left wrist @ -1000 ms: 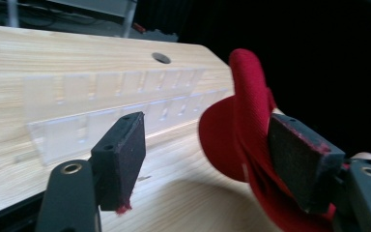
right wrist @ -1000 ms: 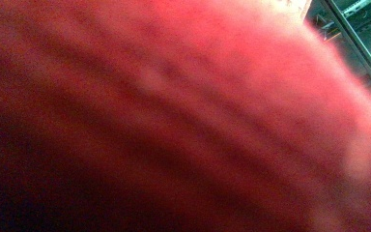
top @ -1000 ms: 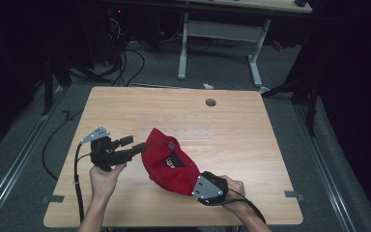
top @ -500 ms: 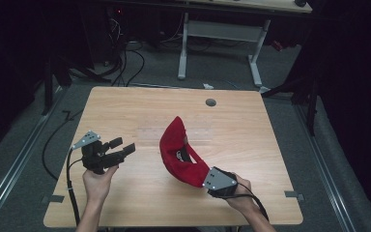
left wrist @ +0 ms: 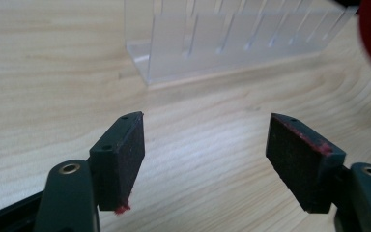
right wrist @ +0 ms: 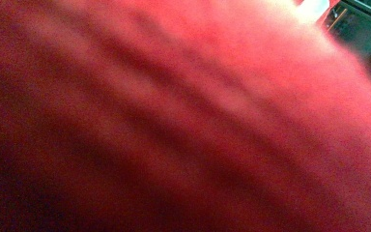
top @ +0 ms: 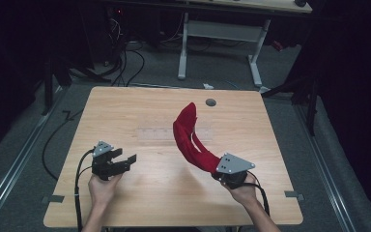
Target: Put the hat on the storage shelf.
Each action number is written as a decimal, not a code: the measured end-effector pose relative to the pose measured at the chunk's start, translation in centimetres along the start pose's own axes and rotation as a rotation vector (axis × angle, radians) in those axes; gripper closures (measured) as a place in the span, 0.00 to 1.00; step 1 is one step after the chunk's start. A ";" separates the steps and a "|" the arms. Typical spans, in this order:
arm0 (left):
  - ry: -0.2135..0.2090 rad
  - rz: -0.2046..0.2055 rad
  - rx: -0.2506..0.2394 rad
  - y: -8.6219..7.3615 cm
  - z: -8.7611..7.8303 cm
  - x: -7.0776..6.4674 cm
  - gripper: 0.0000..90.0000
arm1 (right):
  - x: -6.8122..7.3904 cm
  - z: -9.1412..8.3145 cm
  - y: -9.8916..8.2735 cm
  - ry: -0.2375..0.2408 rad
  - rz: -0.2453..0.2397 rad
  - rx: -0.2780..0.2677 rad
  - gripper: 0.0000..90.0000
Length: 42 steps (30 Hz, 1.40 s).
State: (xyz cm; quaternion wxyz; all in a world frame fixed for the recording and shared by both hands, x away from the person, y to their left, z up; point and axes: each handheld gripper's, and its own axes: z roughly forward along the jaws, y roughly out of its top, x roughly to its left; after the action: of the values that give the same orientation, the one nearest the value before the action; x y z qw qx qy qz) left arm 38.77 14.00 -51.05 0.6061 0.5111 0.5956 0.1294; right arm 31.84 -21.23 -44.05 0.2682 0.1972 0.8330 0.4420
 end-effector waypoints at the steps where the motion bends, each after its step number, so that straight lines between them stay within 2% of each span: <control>1: 0.009 0.013 0.013 -0.3 0.2 0.1 0.32 | -0.2 0.0 0.1 0.002 0.008 -0.003 0.93; 4: 0.038 0.061 0.036 -1.1 0.9 0.3 0.31 | -0.6 0.1 0.3 0.010 0.036 -0.019 0.93; 5: 0.038 0.061 0.036 -1.1 0.9 0.3 0.31 | -0.6 0.1 0.3 0.010 0.036 -0.019 0.93; 7: 0.086 0.113 0.041 -1.7 1.5 0.5 0.32 | -1.2 0.2 0.5 0.013 0.062 -0.034 0.93; 9: 0.099 0.126 0.045 -1.9 1.6 0.6 0.32 | -1.5 0.3 0.6 0.013 0.083 -0.041 0.93; 10: 0.126 0.147 0.051 -2.3 1.9 0.8 0.31 | -1.8 0.4 0.7 0.012 0.088 -0.048 0.93; 11: 0.132 0.154 0.034 -2.4 2.0 0.9 0.32 | -2.0 0.5 0.7 0.011 0.100 -0.053 0.93; 13: 0.137 0.149 0.026 -2.7 2.0 1.1 0.33 | -2.6 0.6 0.9 0.004 0.122 -0.063 0.93; 15: 0.163 0.157 0.028 -2.9 2.1 1.4 0.33 | -3.0 0.7 1.0 -0.009 0.134 -0.070 0.93; 20: 0.167 0.158 0.029 -2.9 2.1 1.4 0.31 | -4.0 1.1 1.2 -0.031 0.175 -0.079 0.93; 21: 0.168 0.161 0.028 -3.0 2.1 1.4 0.31 | -4.5 1.4 1.4 -0.040 0.200 -0.082 0.93; 22: 0.173 0.176 0.031 -3.1 2.2 1.3 0.31 | -4.5 1.4 1.4 -0.040 0.200 -0.082 0.93; 23: 0.168 0.179 0.040 -3.2 2.2 1.1 0.28 | -5.0 1.8 1.7 -0.049 0.226 -0.077 0.93; 24: 0.168 0.179 0.040 -3.2 2.2 1.1 0.27 | -5.0 1.8 1.7 -0.049 0.226 -0.077 0.93; 25: 0.164 0.182 0.042 -3.2 2.2 1.1 0.27 | -5.5 2.3 1.9 -0.062 0.246 -0.070 0.93; 28: 0.164 0.182 0.043 -3.3 2.3 1.1 0.26 | -6.1 2.9 2.3 -0.091 0.263 -0.051 0.93; 32: 0.163 0.182 0.044 -3.3 2.3 1.1 0.26 | -7.0 3.3 2.9 -0.127 0.289 -0.051 0.93; 35: 0.163 0.182 0.043 -3.3 2.3 1.1 0.26 | -7.5 3.6 3.1 -0.150 0.290 -0.051 0.93; 36: 0.163 0.182 0.044 -3.3 2.3 1.1 0.26 | -8.1 3.8 3.3 -0.170 0.292 -0.041 0.93; 39: 0.163 0.181 0.043 -3.3 2.3 1.1 0.26 | -8.5 4.1 3.3 -0.180 0.297 -0.030 0.93; 40: 0.163 0.181 0.043 -3.3 2.3 1.1 0.26 | -8.8 4.4 3.2 -0.201 0.303 -0.016 0.93; 42: 0.162 0.181 0.043 -3.3 2.3 1.1 0.26 | -9.2 4.7 2.8 -0.210 0.321 -0.011 0.93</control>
State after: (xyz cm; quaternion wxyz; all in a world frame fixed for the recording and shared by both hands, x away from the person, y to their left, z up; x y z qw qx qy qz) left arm 39.51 12.35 -54.75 0.5305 0.5636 0.5967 0.2118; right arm 42.20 -21.96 -41.33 0.2810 0.3709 0.7559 0.4606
